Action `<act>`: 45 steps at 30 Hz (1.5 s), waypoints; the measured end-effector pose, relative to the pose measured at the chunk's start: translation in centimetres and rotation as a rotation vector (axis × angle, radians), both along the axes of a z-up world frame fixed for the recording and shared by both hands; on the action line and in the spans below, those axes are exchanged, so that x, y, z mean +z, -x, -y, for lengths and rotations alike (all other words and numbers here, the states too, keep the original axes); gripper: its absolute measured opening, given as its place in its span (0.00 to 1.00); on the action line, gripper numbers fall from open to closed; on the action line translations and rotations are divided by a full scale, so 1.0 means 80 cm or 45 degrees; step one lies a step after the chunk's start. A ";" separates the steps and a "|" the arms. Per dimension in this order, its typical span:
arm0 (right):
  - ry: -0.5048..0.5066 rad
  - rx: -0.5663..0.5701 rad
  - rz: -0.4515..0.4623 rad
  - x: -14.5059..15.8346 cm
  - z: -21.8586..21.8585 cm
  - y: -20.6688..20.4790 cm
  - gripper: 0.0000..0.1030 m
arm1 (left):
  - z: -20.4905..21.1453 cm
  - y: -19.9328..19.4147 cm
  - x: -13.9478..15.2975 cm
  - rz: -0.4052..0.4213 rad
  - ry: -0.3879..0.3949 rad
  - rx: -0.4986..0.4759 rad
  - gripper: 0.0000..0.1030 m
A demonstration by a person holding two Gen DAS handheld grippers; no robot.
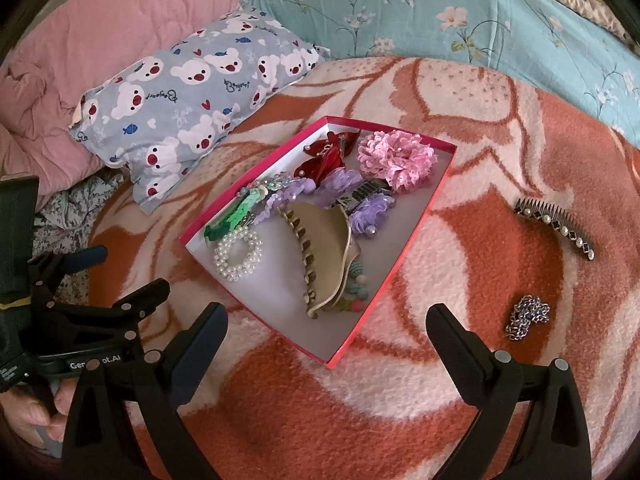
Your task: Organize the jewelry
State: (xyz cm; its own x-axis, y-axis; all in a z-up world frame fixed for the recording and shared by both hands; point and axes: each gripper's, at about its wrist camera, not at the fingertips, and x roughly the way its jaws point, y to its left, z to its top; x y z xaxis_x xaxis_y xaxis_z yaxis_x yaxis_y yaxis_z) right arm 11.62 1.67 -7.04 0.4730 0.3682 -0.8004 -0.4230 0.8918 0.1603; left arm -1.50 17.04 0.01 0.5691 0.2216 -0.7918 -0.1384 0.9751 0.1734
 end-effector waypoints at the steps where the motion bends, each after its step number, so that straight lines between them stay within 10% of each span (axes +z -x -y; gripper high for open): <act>1: 0.001 0.000 0.000 0.000 0.000 0.000 0.97 | 0.000 0.001 0.000 0.001 0.000 0.000 0.99; 45: 0.016 -0.068 0.006 0.000 0.008 -0.007 0.97 | -0.012 0.001 0.002 0.015 0.074 -0.005 0.99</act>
State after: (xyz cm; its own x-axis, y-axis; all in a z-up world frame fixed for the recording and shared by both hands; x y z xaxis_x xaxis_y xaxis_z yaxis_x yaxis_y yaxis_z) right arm 12.21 1.01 -7.08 0.4956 0.3326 -0.8023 -0.3758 0.9149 0.1472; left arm -1.58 18.00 0.17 0.5794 0.1727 -0.7966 -0.1359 0.9841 0.1146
